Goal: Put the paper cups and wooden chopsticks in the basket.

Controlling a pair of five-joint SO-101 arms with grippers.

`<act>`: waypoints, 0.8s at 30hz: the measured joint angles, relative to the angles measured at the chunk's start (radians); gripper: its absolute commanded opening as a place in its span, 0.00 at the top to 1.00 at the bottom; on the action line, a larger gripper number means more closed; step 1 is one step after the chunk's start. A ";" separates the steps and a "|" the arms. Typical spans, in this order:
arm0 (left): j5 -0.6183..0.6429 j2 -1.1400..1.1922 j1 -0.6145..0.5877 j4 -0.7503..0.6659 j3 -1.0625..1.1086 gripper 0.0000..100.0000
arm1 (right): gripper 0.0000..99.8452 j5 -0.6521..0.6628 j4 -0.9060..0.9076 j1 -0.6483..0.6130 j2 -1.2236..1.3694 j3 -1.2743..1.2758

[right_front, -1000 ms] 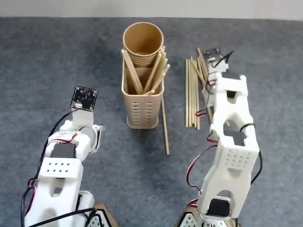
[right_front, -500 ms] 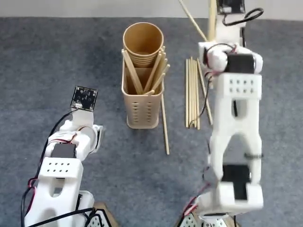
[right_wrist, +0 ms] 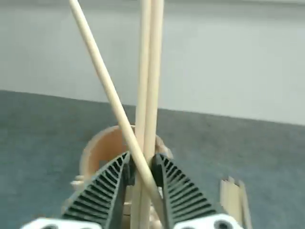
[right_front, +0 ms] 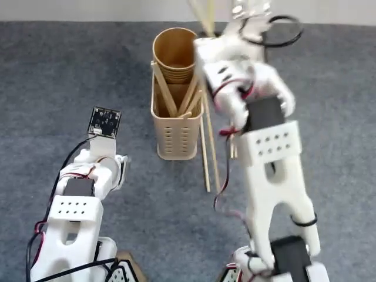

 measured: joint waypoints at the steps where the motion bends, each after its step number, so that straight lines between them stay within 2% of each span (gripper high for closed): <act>1: 0.000 0.000 0.000 0.000 0.000 0.80 | 1.00 -0.002 -0.060 -0.026 -0.046 0.068; 7: 0.000 0.000 0.000 0.000 0.000 0.80 | 1.00 -0.003 -0.470 -0.135 -0.336 0.559; 10: 0.000 0.000 0.000 0.000 0.000 0.80 | 1.00 -0.003 -0.568 -0.147 -0.390 0.729; 24: 0.000 0.000 0.000 0.000 0.000 0.80 | 0.99 0.020 -0.733 -0.114 -0.293 0.810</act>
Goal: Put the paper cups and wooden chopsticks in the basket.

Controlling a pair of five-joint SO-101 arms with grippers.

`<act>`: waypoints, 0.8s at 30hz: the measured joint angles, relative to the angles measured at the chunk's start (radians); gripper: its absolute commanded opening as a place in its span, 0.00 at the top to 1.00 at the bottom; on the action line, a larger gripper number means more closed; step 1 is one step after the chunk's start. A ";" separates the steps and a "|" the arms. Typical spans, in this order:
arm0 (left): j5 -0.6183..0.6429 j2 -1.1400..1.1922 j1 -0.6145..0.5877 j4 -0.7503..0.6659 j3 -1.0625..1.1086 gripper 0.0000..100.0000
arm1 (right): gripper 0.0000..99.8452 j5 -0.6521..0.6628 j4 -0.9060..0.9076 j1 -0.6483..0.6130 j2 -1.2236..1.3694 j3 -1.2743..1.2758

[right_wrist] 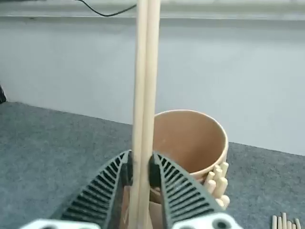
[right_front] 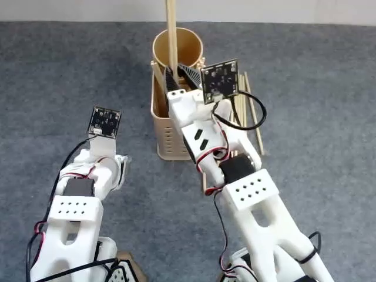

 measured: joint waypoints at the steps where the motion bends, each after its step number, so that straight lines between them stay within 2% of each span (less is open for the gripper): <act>1: 0.000 0.000 0.000 0.000 0.000 0.80 | 0.99 0.002 -0.003 0.000 0.000 0.000; 5: 0.000 0.000 0.000 0.000 0.000 0.80 | 0.97 0.003 -0.003 0.000 0.000 0.000; 10: 0.000 0.000 0.000 0.000 0.000 0.80 | 0.80 0.012 0.018 0.000 0.000 0.028; 12: 0.000 0.000 0.000 0.000 0.000 0.80 | 0.77 0.055 0.028 0.000 0.000 0.035; 19: 0.000 0.000 0.000 0.000 0.000 0.80 | 0.77 0.120 0.057 0.000 0.000 0.037; 24: 0.000 0.000 0.000 0.000 0.000 0.80 | 0.77 0.124 0.311 0.006 -0.098 -0.075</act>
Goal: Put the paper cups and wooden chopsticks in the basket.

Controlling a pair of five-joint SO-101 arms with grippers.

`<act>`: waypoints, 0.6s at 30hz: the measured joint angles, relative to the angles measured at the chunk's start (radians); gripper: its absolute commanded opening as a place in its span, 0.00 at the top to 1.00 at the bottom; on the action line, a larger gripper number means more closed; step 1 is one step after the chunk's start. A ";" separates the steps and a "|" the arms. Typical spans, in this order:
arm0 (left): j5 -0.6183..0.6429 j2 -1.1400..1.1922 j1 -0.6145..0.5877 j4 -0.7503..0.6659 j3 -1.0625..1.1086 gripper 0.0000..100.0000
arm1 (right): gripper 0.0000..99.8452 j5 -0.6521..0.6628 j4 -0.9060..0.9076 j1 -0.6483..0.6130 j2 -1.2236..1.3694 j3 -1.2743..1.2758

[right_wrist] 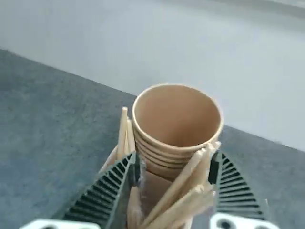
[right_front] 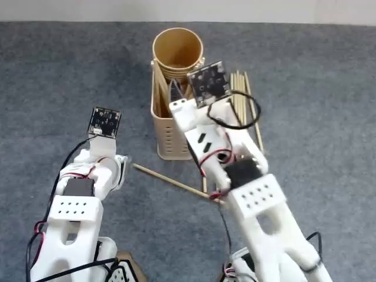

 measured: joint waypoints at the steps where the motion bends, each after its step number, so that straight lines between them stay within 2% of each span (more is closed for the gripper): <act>1: 0.000 0.000 0.000 0.000 0.000 0.80 | 0.77 0.000 0.089 0.002 -0.025 -0.057; 4: 0.000 0.000 0.000 0.000 0.000 0.80 | 0.77 0.025 0.404 0.040 -0.049 -0.275; 7: 0.000 0.000 0.000 0.000 0.000 0.80 | 0.77 0.041 0.726 0.133 -0.005 -0.489; 9: 0.000 0.000 0.000 0.000 0.000 0.80 | 0.77 0.066 0.852 0.215 0.048 -0.540; 13: 0.000 0.000 0.000 0.000 0.000 0.80 | 0.77 0.094 0.864 0.347 0.222 -0.520; 18: 0.000 0.000 0.000 0.000 0.000 0.80 | 0.77 0.140 0.683 0.387 0.451 -0.391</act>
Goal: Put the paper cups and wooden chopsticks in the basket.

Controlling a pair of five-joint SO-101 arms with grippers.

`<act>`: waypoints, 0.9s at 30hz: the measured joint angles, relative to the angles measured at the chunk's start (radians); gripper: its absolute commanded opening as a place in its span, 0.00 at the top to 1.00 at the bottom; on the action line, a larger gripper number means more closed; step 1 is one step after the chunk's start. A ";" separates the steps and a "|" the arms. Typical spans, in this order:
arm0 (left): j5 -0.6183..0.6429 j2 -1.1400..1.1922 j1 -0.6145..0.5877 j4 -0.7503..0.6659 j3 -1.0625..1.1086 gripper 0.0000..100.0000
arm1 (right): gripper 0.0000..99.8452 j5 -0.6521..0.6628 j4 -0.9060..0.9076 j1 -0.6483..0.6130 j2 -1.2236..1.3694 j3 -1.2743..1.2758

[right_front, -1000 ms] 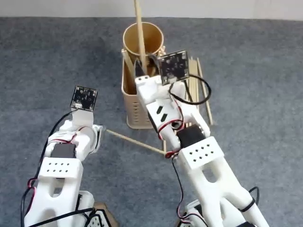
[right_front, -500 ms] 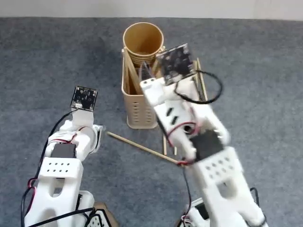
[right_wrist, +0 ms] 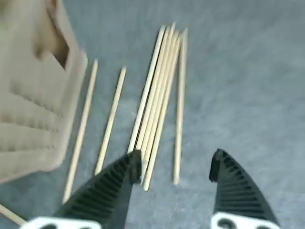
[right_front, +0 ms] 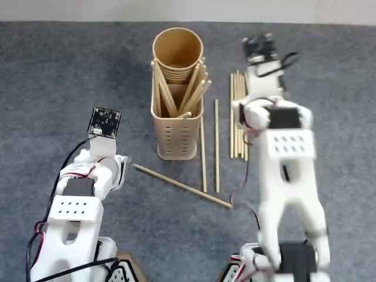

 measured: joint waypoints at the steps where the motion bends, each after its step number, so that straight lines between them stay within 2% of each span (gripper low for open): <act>1: 0.000 0.000 0.000 0.000 0.000 0.80 | 0.77 0.002 -0.041 0.002 0.046 0.025; 9: 0.000 0.000 0.000 0.000 0.000 0.80 | 0.77 0.046 -0.239 0.035 0.371 0.054; 20: 0.000 0.000 0.000 0.000 0.000 0.80 | 0.77 0.084 -0.371 0.074 0.583 0.052; 22: 0.000 0.000 0.000 0.000 0.000 0.80 | 0.83 0.084 -0.377 0.077 0.600 0.049; 24: 0.000 0.000 0.000 0.000 0.000 0.80 | 0.97 0.084 -0.379 0.077 0.603 0.049; 25: 0.000 0.000 0.000 0.000 0.000 0.80 | 1.00 0.084 -0.379 0.077 0.603 0.049; 27: 0.000 0.000 0.000 0.000 0.000 0.80 | 0.99 0.084 -0.379 0.075 0.603 0.049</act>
